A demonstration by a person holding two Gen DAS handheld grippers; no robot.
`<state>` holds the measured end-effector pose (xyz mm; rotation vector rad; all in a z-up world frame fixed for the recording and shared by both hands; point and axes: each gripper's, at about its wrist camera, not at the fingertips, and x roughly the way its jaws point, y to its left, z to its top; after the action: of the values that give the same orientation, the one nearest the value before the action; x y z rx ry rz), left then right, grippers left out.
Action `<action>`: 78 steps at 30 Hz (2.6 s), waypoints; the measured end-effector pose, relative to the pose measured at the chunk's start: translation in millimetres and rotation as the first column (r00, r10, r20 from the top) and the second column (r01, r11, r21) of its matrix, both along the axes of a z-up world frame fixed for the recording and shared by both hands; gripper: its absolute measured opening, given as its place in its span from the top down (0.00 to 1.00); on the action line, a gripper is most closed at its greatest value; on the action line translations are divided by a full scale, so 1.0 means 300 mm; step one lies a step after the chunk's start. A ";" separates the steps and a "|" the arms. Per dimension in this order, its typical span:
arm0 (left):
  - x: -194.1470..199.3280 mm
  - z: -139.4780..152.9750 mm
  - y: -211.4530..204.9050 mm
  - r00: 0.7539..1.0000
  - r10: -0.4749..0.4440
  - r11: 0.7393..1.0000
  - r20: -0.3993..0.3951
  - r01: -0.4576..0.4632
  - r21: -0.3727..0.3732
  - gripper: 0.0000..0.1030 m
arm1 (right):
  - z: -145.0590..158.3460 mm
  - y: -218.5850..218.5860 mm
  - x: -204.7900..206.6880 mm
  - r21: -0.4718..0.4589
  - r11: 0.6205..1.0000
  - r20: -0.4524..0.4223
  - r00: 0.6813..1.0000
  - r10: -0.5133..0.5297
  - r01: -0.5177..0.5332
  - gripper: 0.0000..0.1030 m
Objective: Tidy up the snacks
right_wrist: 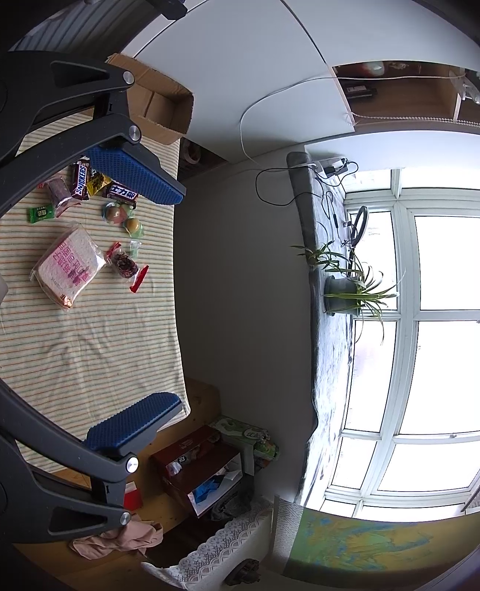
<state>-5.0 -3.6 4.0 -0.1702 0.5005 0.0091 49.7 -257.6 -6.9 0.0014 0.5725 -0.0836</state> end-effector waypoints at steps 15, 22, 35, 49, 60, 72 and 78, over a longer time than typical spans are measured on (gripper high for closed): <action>0.013 -0.010 -0.001 1.000 -0.010 1.000 -0.017 0.010 -0.006 0.22 | -0.038 -0.010 0.004 0.008 1.000 -0.020 1.000 0.000 0.000 0.00; 0.026 -0.030 -0.014 0.999 -0.026 1.000 -0.039 0.025 -0.016 0.22 | -0.051 -0.042 0.021 0.019 1.000 -0.049 0.999 -0.007 0.008 0.00; 0.091 -0.155 -0.073 0.978 -0.125 0.989 -0.165 0.108 -0.104 0.22 | -0.229 -0.171 0.082 0.131 0.990 -0.154 0.985 0.075 -0.055 0.00; 0.194 -0.464 -0.280 0.818 -0.384 0.909 -0.428 0.254 -0.329 0.26 | -0.555 -0.224 0.236 0.394 0.887 -0.373 0.840 0.394 -0.241 0.03; 0.212 -0.616 -0.439 0.711 -0.485 0.865 -0.509 0.302 -0.402 0.31 | -0.729 -0.198 0.354 0.440 0.852 -0.502 0.708 0.496 -0.285 0.03; 0.267 -0.744 -0.441 0.702 -0.449 0.871 -0.552 0.205 -0.447 0.39 | -0.851 -0.163 0.440 0.538 0.791 -0.542 0.598 0.590 -0.292 0.13; 0.293 -0.801 -0.463 0.693 -0.440 0.874 -0.571 0.184 -0.451 0.46 | -0.910 -0.148 0.454 0.582 0.765 -0.567 0.537 0.624 -0.275 0.30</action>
<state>82.8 -142.5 -236.3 -0.4502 1.2536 -0.3874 186.0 -302.1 -280.0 0.2613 1.4056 0.6207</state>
